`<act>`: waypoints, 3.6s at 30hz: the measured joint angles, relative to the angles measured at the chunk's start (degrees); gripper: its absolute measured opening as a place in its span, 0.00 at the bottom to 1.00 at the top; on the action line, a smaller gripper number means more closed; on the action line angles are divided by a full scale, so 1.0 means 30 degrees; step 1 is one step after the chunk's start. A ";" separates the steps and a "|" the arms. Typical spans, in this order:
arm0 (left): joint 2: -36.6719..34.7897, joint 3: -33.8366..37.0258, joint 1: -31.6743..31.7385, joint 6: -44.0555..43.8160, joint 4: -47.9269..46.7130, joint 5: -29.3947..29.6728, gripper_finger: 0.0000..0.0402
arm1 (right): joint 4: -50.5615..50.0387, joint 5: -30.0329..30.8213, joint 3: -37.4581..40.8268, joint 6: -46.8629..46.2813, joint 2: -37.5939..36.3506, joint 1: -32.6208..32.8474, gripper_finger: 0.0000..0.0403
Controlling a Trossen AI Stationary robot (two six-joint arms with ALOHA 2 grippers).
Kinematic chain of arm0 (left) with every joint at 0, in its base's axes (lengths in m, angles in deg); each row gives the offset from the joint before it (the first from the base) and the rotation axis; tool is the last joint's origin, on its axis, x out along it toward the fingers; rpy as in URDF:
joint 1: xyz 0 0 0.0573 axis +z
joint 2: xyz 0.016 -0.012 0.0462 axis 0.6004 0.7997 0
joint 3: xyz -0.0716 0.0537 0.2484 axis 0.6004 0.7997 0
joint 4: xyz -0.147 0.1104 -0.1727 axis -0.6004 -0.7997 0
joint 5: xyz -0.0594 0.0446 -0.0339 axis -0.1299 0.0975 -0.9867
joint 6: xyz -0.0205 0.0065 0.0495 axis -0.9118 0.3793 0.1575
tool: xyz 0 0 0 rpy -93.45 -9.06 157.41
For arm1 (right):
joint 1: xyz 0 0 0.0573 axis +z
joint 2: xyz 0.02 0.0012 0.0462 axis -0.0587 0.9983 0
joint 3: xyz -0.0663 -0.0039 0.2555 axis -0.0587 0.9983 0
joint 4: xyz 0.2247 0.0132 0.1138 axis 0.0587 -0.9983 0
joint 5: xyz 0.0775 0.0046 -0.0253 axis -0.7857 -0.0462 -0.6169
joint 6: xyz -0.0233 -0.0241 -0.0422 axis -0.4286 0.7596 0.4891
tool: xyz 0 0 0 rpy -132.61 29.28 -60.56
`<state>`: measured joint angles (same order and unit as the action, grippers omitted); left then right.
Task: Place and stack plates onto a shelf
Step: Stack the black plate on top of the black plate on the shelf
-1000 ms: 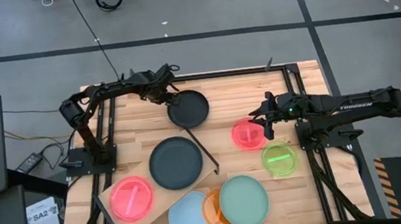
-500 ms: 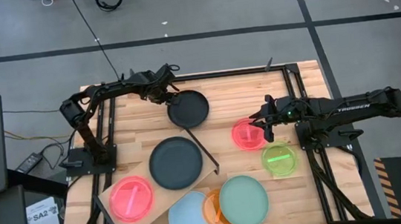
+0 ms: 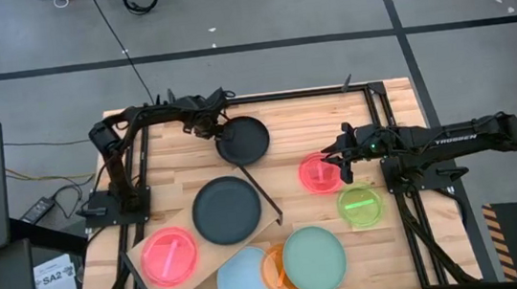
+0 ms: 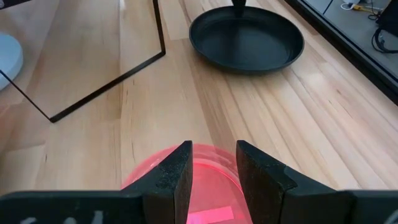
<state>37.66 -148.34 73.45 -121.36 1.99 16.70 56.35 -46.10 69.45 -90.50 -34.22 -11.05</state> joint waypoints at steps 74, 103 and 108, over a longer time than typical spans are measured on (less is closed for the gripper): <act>-0.6799 -0.2892 0.0719 0.0034 -0.0098 -0.0779 0.04 | 0.0007 0.0000 -0.0007 -0.0204 0.0007 0.0000 0.32; -1.0785 -0.4524 -0.6504 0.1041 -0.9283 -0.5322 0.04 | 0.0160 0.0000 -0.0007 -0.0197 0.0007 -0.0004 0.32; -1.0784 -0.4524 -0.7968 0.1056 -0.9865 -0.5254 0.04 | 0.0160 0.0000 -0.0007 -0.0170 0.0007 0.0000 0.32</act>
<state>5.31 -161.91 49.55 -118.19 -27.60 0.94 56.83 -46.10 69.42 -91.01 -34.20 -11.05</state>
